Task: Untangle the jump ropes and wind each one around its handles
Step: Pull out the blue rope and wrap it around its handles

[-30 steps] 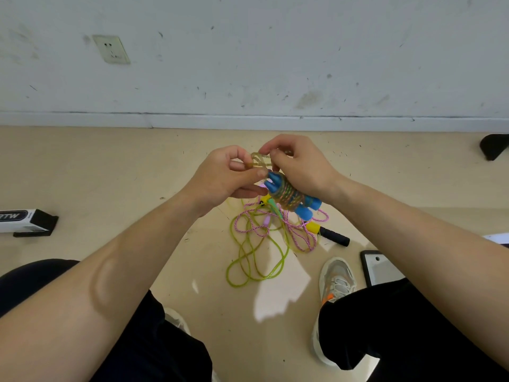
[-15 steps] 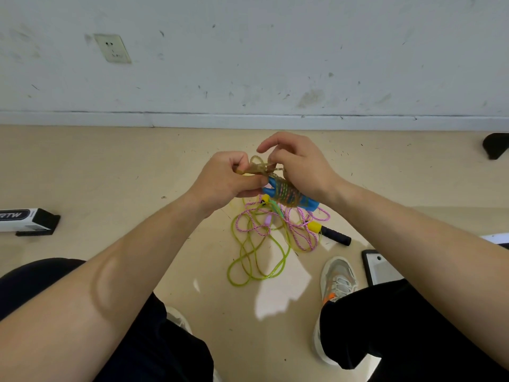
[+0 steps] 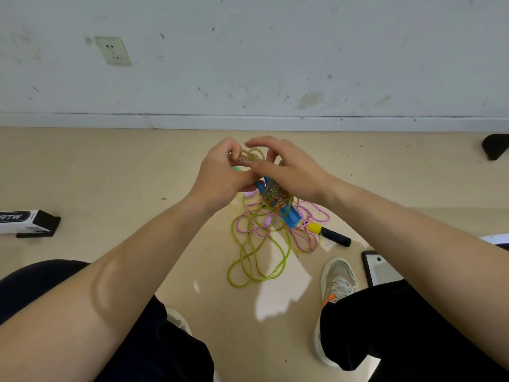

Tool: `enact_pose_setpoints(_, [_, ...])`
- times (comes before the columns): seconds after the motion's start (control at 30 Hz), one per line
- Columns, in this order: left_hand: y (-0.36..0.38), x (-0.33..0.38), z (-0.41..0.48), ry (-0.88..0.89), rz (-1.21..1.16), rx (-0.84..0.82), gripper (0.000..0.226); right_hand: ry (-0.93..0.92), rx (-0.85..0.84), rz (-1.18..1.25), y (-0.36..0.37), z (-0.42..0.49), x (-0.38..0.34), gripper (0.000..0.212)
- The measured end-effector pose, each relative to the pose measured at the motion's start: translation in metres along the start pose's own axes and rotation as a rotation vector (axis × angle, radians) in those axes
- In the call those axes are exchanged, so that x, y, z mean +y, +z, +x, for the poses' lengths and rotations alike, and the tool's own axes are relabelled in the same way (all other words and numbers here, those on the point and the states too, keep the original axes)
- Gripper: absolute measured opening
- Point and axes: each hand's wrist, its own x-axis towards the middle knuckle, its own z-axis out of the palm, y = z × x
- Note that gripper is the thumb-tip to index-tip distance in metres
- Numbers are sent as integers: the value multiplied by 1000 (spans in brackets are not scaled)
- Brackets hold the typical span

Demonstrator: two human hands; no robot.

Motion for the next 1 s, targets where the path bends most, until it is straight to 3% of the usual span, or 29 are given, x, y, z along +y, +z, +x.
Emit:
enact_pose_setpoints(0.3, [7, 2, -4, -42, 5, -19, 45, -135, 63, -345, 3, 4, 3, 13])
enact_pose_setpoints(0.47, [9, -3, -5, -74, 12, -16, 44, -139, 88, -412, 4, 2, 4, 7])
enact_pose_setpoints(0.77, [16, -13, -6, -179, -73, -9, 42, 196, 137, 198, 3, 2, 1, 15])
enact_pose_setpoints(1.0, [17, -16, -2, -177, -10, -17, 30, 277, 126, 386, 4, 1, -2, 15])
